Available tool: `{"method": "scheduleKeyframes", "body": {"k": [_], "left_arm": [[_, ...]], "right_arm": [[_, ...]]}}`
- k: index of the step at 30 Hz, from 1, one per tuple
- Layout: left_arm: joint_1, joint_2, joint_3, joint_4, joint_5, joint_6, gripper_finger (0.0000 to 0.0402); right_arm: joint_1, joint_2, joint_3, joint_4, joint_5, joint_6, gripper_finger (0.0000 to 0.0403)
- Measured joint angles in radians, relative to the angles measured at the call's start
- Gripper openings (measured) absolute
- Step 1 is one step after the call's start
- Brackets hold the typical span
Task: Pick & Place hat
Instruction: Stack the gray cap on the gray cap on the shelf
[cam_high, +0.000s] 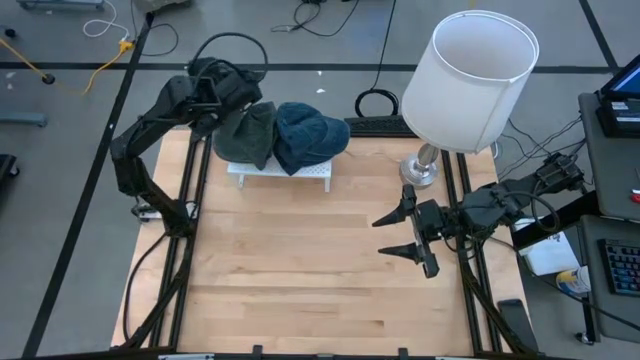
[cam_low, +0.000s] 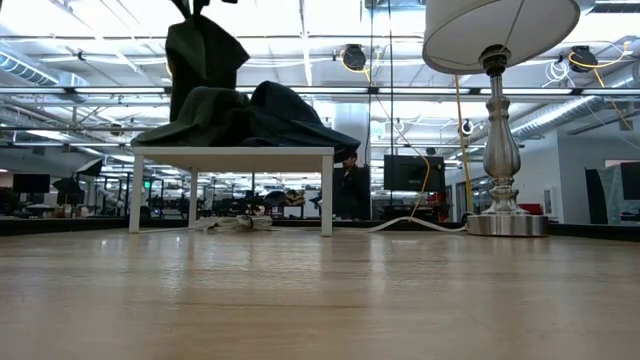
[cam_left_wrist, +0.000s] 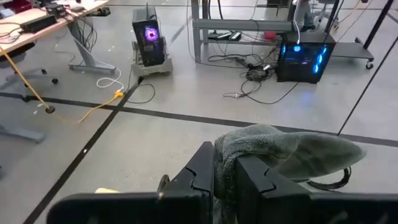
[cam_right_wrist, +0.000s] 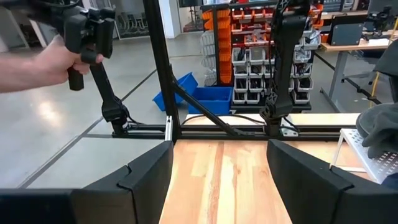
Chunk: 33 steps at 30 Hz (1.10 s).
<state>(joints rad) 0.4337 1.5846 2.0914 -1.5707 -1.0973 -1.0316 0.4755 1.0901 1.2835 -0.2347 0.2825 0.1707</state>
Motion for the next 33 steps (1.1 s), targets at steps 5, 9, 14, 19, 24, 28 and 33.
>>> {"method": "scheduleKeyframes", "body": {"k": [5,9,14,19,24,28,33], "left_arm": [[0.018,0.002,0.0,0.0,0.006,-0.028,0.0025],[0.032,-0.005,0.0,0.0,0.021,-0.08,0.0025],[0.061,-0.007,0.001,0.0,0.162,-0.225,0.0025],[0.062,-0.007,0.001,0.0,0.253,-0.311,0.0025],[0.054,-0.01,0.001,0.0,0.288,-0.389,0.0025],[0.063,-0.027,0.017,-0.001,0.315,-0.388,0.0025],[0.101,-0.067,0.081,-0.001,0.354,-0.318,0.0025]], "right_arm": [[0.0,0.0,0.0,-0.039,0.0,0.0,0.0254],[0.0,-0.001,-0.019,-0.022,0.001,0.0,0.0253],[0.0,0.001,-0.073,-0.019,0.001,0.026,0.0253],[0.0,-0.002,-0.134,-0.019,0.0,0.14,0.0253],[0.0,-0.003,-0.168,-0.018,0.0,0.192,0.0254],[0.0,-0.003,-0.181,-0.017,0.0,0.202,0.0253],[0.001,-0.003,-0.183,-0.017,0.001,0.202,0.0254]]}}
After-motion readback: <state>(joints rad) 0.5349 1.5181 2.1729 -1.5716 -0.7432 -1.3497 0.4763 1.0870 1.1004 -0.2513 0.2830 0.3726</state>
